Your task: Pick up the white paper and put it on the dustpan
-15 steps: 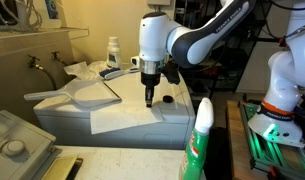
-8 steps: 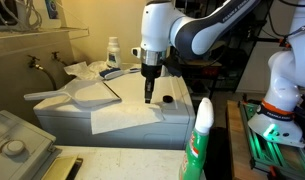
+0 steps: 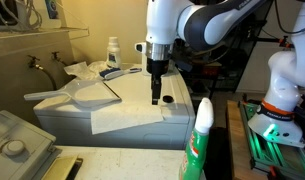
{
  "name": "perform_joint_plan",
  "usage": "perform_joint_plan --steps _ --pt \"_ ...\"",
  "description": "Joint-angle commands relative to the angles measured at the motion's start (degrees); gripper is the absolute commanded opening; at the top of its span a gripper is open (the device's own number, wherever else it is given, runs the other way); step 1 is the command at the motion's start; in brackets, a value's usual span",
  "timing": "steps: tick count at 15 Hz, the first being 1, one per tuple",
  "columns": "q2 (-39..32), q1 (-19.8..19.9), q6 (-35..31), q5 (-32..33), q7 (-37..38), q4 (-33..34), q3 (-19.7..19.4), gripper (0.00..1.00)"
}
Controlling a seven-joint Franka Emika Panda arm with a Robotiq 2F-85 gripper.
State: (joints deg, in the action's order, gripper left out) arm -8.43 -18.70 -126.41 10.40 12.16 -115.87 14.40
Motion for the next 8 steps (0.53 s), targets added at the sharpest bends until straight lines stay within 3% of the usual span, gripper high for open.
perform_joint_plan --steps 1,5,6,8 --pt "-4.30 0.45 -1.40 1.82 -0.67 0.84 -0.64 1.00" --pt "-7.23 0.14 -0.39 1.34 -1.86 2.41 -0.97 1.00" --pt "-7.74 0.03 -0.36 1.28 -2.20 2.81 -0.95 0.77" --pt "-8.66 -0.12 -0.35 1.14 -2.64 3.43 -0.96 0.65"
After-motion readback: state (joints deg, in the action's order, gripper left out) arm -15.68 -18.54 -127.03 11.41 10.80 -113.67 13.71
